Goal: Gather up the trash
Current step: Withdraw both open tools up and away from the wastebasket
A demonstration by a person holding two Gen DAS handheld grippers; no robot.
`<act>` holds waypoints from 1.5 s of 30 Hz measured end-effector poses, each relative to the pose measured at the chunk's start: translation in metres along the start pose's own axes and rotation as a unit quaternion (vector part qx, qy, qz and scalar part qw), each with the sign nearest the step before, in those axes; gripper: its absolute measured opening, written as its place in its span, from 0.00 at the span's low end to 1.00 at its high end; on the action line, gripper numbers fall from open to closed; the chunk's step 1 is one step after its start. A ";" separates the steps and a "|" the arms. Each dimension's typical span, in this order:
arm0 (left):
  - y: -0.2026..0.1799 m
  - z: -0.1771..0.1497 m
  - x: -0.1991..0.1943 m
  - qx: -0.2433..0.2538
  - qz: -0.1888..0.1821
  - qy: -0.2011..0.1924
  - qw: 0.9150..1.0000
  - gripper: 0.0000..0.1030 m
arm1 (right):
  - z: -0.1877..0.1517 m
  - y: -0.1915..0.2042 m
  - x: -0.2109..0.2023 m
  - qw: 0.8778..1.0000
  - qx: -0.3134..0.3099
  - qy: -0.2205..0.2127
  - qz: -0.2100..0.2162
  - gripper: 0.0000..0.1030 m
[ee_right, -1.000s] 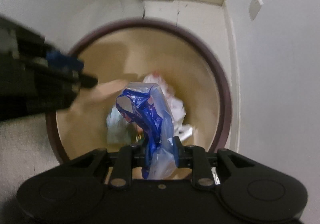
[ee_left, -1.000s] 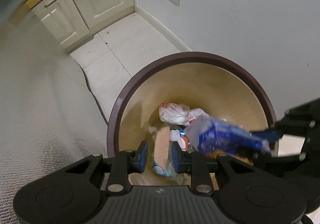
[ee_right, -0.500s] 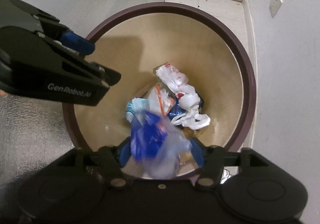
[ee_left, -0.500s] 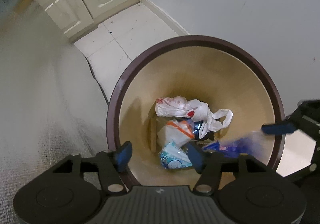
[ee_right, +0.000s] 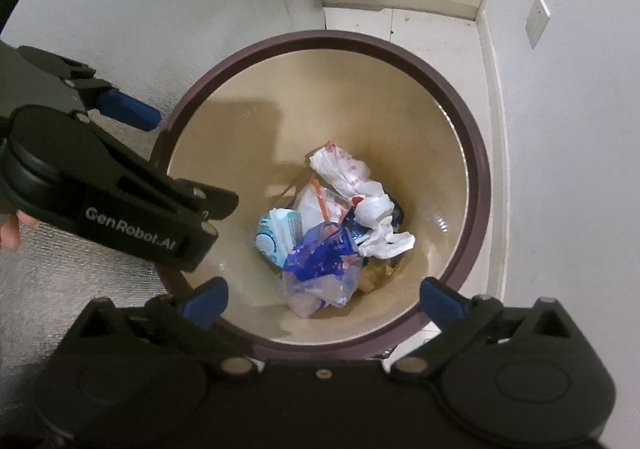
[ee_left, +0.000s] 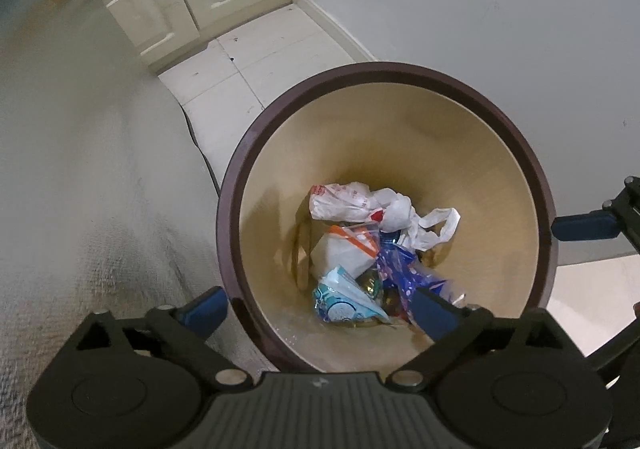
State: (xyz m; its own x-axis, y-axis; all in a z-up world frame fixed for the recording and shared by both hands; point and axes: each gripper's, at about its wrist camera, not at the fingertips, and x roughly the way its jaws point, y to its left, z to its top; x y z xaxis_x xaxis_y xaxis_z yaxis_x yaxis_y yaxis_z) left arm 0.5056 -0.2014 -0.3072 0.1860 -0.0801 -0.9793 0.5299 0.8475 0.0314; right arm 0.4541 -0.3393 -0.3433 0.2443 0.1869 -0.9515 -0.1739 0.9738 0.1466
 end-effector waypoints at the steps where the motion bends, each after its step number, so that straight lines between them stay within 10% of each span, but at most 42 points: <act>1: 0.001 -0.001 -0.002 -0.004 -0.003 -0.001 1.000 1.00 | -0.001 0.000 -0.004 1.000 -0.001 -0.003 -0.001 1.00; 24: -0.003 -0.058 -0.128 -0.063 -0.002 -0.091 0.994 1.00 | -0.046 0.007 -0.125 0.992 0.042 -0.114 -0.045 1.00; 45: -0.033 -0.150 -0.250 -0.068 -0.020 -0.225 0.972 1.00 | -0.120 0.041 -0.241 0.971 0.049 -0.229 -0.047 1.00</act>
State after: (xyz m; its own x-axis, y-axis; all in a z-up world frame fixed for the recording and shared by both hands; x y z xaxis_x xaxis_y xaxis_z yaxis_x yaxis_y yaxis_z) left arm 0.3168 -0.1307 -0.0932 0.5258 -0.3104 -0.7919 0.4366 0.8975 -0.0619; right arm 0.2739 -0.3598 -0.1408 0.6575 0.1130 -0.7450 -0.0445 0.9928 0.1113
